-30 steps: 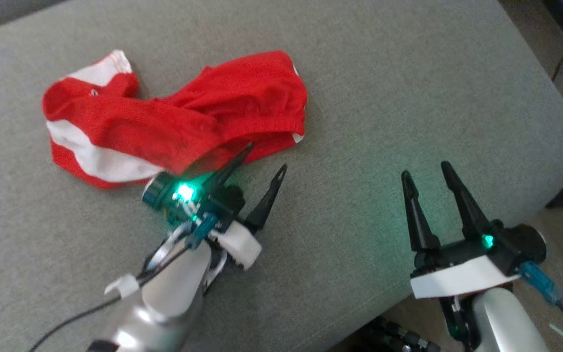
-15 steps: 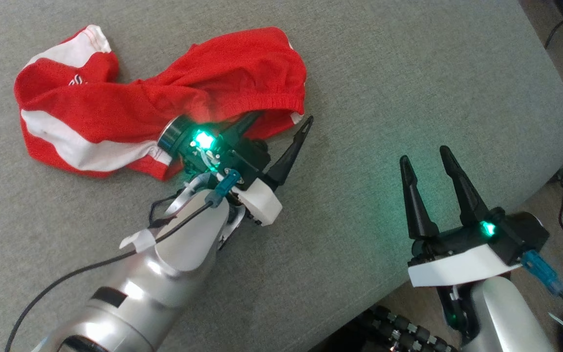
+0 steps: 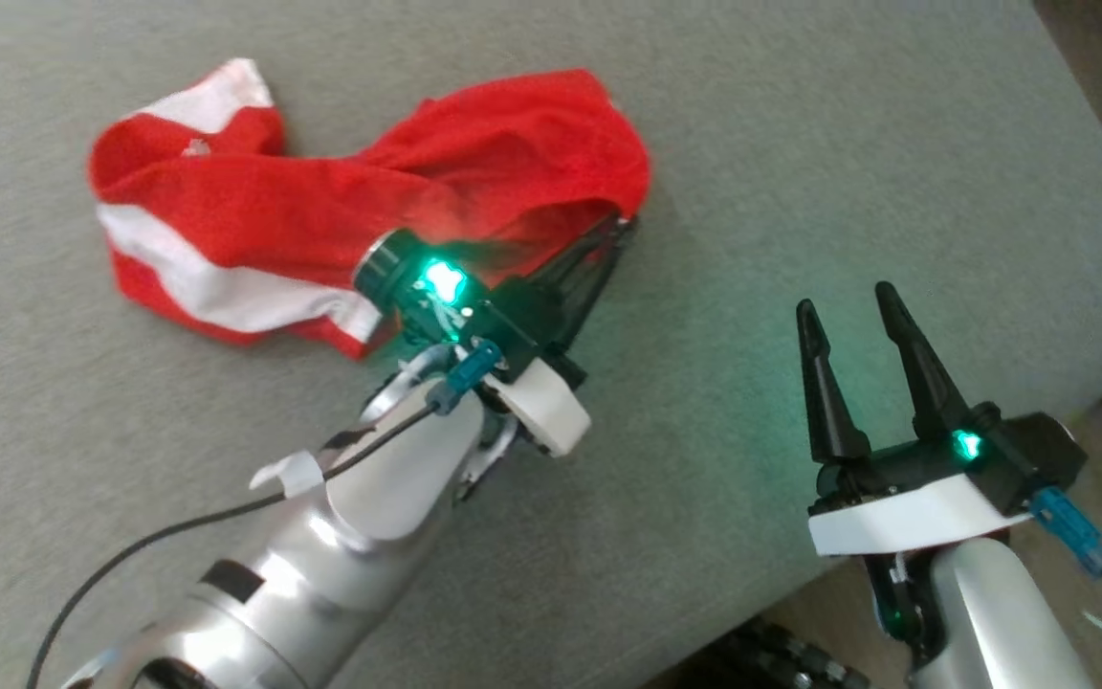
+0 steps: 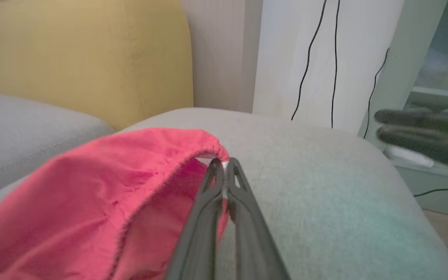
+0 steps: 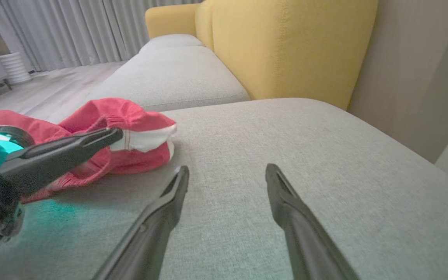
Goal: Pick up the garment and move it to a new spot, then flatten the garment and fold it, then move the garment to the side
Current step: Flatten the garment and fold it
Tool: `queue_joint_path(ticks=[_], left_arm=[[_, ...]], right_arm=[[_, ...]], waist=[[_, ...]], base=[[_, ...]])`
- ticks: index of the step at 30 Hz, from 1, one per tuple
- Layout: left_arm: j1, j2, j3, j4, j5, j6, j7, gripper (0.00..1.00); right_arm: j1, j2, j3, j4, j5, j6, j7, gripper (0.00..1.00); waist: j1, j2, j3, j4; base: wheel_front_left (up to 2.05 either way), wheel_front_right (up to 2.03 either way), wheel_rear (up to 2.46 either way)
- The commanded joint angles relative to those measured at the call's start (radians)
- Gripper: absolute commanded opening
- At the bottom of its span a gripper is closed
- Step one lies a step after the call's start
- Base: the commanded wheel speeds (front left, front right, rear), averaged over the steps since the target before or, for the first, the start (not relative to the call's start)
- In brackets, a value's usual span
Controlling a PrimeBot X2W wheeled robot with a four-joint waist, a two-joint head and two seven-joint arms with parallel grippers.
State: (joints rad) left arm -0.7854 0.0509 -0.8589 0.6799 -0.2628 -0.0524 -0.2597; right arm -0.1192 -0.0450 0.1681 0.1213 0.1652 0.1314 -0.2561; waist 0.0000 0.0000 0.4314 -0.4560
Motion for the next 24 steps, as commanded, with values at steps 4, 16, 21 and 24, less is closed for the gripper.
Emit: queue_joint_path(ticks=[4, 16, 21, 24], left_arm=[[0.013, -0.001, -0.006, -0.146, -0.052, -0.002, -0.002, 0.00], [0.049, 0.062, 0.132, -0.473, -0.084, 0.049, -0.002, 0.00], [0.113, 0.183, 0.200, -0.577, -0.105, 0.087, 0.041, 0.00], [0.195, 0.284, 0.257, -0.626, -0.134, 0.113, 0.071, 0.00]], right_arm=[[0.007, -0.005, 0.000, -0.014, -0.027, -0.001, -0.006, 1.00], [0.085, -0.005, -0.040, -0.009, -0.069, -0.001, -0.006, 1.00], [0.104, -0.005, -0.050, -0.016, -0.083, -0.001, -0.006, 1.00], [0.104, -0.005, -0.043, -0.007, -0.078, -0.001, -0.006, 1.00]], waist=[[0.0000, 0.0000, -0.111, 0.132], [0.0000, 0.0000, -0.309, 0.399], [0.0000, 0.0000, -0.314, 0.477], [0.0000, 0.0000, -0.305, 0.503]], base=[[0.00, 0.00, 0.00], [0.00, 0.00, 0.00], [0.00, 0.00, 0.00], [0.00, 0.00, 0.00]])
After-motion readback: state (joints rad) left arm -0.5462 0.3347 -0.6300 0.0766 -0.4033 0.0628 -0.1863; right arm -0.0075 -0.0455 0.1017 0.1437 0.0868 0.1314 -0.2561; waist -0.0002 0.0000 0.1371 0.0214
